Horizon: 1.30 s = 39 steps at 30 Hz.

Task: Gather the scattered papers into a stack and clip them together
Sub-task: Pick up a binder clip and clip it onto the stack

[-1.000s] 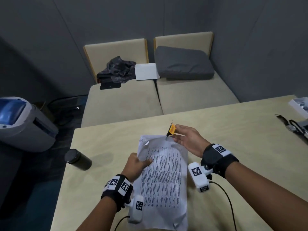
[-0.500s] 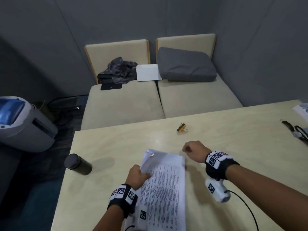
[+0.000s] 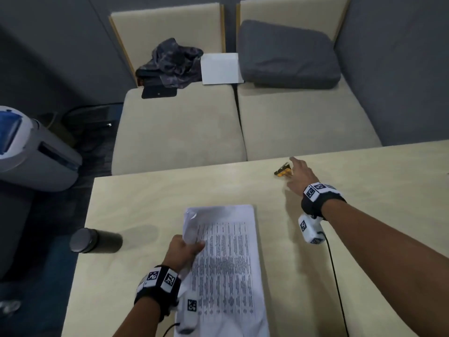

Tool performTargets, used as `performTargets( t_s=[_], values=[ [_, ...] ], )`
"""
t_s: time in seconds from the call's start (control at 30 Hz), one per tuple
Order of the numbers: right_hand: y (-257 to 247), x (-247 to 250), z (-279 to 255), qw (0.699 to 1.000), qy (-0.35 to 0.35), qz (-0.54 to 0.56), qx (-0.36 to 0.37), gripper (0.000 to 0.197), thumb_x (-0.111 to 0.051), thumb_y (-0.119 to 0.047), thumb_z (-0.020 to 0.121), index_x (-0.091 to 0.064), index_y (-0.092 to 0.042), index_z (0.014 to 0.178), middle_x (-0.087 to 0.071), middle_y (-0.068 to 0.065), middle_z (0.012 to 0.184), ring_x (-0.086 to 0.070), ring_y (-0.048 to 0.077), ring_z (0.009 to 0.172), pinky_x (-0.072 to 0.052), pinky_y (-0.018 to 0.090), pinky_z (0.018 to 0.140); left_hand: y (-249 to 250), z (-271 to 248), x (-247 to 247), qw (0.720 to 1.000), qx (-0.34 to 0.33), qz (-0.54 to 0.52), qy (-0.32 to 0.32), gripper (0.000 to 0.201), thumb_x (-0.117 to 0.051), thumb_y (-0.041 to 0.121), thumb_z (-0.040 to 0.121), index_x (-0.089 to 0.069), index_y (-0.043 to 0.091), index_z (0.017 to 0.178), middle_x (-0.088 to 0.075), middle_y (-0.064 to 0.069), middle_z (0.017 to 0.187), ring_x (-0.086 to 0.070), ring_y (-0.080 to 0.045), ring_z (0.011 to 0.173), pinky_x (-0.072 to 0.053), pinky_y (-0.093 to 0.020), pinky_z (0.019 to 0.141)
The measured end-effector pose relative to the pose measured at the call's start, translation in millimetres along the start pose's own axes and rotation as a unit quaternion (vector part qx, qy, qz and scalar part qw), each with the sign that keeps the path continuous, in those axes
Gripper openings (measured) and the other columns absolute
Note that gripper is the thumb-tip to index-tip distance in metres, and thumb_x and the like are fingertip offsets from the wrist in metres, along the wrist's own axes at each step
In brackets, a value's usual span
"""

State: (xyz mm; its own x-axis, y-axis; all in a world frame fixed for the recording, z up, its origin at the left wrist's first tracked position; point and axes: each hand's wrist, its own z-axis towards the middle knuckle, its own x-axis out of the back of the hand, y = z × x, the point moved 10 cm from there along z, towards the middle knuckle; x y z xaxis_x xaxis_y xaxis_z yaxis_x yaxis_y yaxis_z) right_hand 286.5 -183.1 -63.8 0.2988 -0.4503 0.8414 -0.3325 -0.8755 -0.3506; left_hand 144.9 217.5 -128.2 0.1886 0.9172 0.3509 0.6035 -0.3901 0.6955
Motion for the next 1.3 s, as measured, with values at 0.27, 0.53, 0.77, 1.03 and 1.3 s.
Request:
performTargets(
  t_s=[0.27,0.53,0.77,1.03,1.3],
  values=[
    [-33.1,-37.0,-2.3,0.995,0.051,0.011,0.085,0.029,-0.058,-0.003,0.085,-0.062,-0.013,0.112,-0.045,0.007,0.111,-0.056,0.035,0.101,-0.047,0.034,0.087,20.9,17.2,-22.5,0.998,0.046,-0.002,-0.049,0.033,-0.079,0.01,0.078,-0.05,0.007,0.061,-0.048,-0.001,0.05,-0.045,-0.011,0.039,-0.037,-0.016,0.038],
    [-66.7,-30.0,-36.4,0.986,0.01,0.054,0.16,0.015,-0.051,-0.01,0.094,-0.059,-0.013,0.106,-0.058,0.011,0.115,-0.056,0.031,0.104,-0.044,0.034,0.083,12.7,13.9,-26.8,0.998,0.066,-0.003,-0.012,0.046,-0.083,0.03,0.073,-0.055,-0.001,0.091,-0.06,-0.014,0.078,-0.056,-0.02,0.059,-0.042,-0.023,0.046],
    [-76.4,-56.1,-87.1,0.943,-0.145,0.298,0.028,0.023,-0.056,-0.022,0.093,-0.049,-0.018,0.115,-0.068,0.011,0.088,-0.066,0.025,0.061,-0.045,0.027,0.052,-2.8,-18.5,-34.2,0.996,0.04,-0.084,-0.007,0.059,-0.089,0.046,0.056,-0.053,0.004,0.076,-0.053,-0.012,0.066,-0.049,-0.021,0.062,-0.039,-0.033,0.052],
    [-100.1,-38.6,-124.2,0.968,-0.157,0.15,0.122,0.015,-0.078,-0.019,0.077,-0.076,-0.01,0.088,-0.072,0.007,0.083,-0.06,0.015,0.074,-0.048,0.027,0.071,-11.1,-51.1,-42.6,0.988,-0.01,-0.137,-0.07,0.044,-0.086,0.025,0.066,-0.053,-0.002,0.074,-0.043,-0.013,0.064,-0.042,-0.021,0.056,-0.039,-0.033,0.055],
    [-93.4,-62.8,-156.2,0.965,-0.175,-0.076,0.181,0.036,-0.065,-0.009,0.084,-0.067,-0.014,0.119,-0.065,0.005,0.113,-0.065,0.021,0.101,-0.048,0.025,0.089,-26.2,-54.1,-39.7,0.998,-0.018,-0.034,-0.041,0.046,-0.083,0.021,0.075,-0.038,0.016,0.066,-0.042,0.0,0.064,-0.04,-0.012,0.051,-0.034,-0.019,0.042]
  ],
)
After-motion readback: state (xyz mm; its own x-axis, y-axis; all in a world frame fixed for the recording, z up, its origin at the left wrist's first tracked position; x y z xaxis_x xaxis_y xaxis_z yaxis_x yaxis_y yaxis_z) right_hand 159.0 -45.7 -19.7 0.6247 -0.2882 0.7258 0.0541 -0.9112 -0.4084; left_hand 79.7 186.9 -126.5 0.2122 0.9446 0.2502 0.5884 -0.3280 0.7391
